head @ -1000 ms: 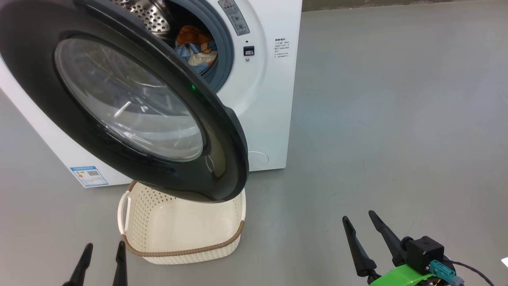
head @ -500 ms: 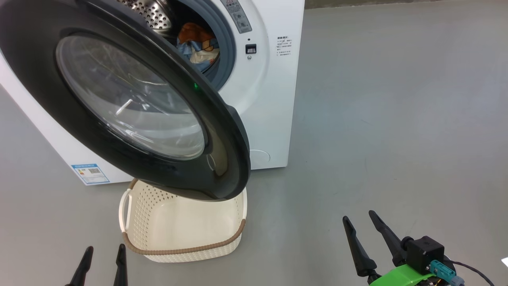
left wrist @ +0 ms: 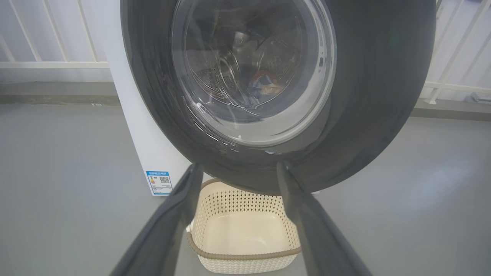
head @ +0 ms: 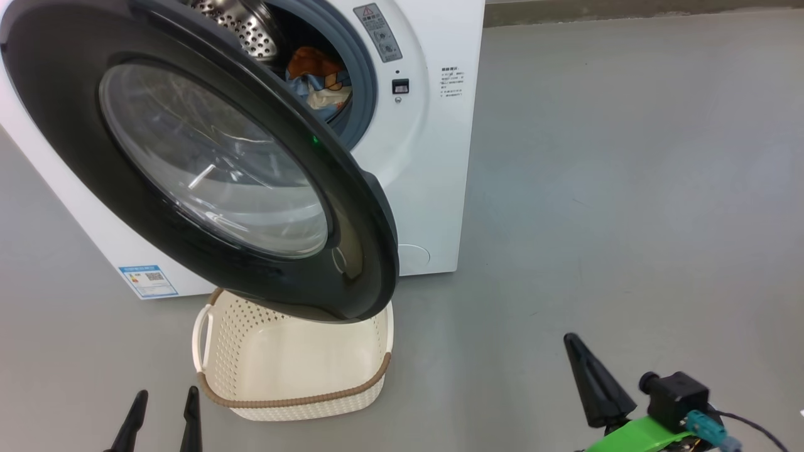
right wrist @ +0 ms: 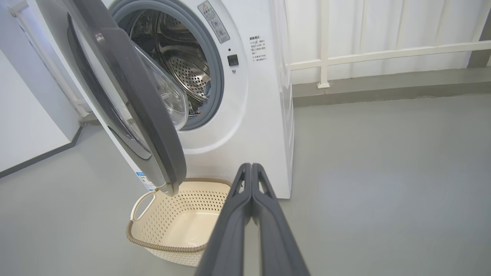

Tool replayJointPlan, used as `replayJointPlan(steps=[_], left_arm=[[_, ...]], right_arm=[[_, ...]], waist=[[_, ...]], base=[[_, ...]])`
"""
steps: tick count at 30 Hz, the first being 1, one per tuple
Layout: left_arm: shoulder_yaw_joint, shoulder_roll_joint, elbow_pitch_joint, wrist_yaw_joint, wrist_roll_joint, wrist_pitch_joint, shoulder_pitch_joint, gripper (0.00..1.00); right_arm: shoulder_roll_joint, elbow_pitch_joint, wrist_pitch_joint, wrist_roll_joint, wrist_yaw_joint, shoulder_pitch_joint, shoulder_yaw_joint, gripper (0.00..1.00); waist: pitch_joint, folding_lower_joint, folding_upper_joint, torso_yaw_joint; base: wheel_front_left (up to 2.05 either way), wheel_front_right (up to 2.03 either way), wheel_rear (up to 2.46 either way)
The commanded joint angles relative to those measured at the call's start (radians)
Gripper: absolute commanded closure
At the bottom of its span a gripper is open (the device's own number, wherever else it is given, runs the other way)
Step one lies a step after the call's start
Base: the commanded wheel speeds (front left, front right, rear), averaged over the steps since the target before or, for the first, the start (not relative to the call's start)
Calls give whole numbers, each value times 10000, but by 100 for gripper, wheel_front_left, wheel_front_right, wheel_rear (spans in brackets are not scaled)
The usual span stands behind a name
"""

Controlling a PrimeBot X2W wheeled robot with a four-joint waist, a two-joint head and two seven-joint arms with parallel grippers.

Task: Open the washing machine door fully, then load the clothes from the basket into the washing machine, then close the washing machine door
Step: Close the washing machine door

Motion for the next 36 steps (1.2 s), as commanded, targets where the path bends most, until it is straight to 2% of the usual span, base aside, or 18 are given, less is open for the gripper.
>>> replayJointPlan(steps=[1, 5, 12, 17, 20, 23, 28, 36], left_arm=[[336, 68, -180, -15, -88, -64, -150, 0], [348, 82, -196, -15, -123, -64, -160, 0], [380, 117, -192, -15, -229, -65, -255, 0], [352, 135, -161, -15, -318, -65, -408, 0], [293, 126, -137, -15, -359, -65, -488, 0], [166, 112, -112, -15, -383, -65, -597, 0], [-51, 99, -77, -15, -418, -65, -760, 0], [-451, 162, -160, -15, -517, -65, -1019, 0]], right_arm=[[3, -533, -48, 262, 16, -69, 169, 100], [3, -1195, -48, 336, 16, -147, 89, 100], [3, -3580, -48, 386, 16, -482, 312, 100], [3, -5390, -48, 258, 16, -941, 1287, 100], [3, -5988, -48, 138, 16, -1252, 2139, 100], [-82, -6177, -48, 134, 16, -1579, 2968, 100], [-399, -5800, -48, 273, 16, -2081, 4118, 100], [-807, -4003, -48, 655, 16, -2552, 5418, 100]], waist=[[-7, 0, 0, 6], [1, 0, 0, -1], [84, 0, 0, -15], [167, 0, 0, 55], [198, 0, 0, 140], [221, 0, 0, 322], [275, 0, 0, 723], [490, 0, 0, 1605]], base=[[0, 0, 0], [0, 0, 0], [0, 0, 0], [0, 0, 0], [0, 0, 0], [0, 0, 0], [0, 0, 0], [0, 0, 0]])
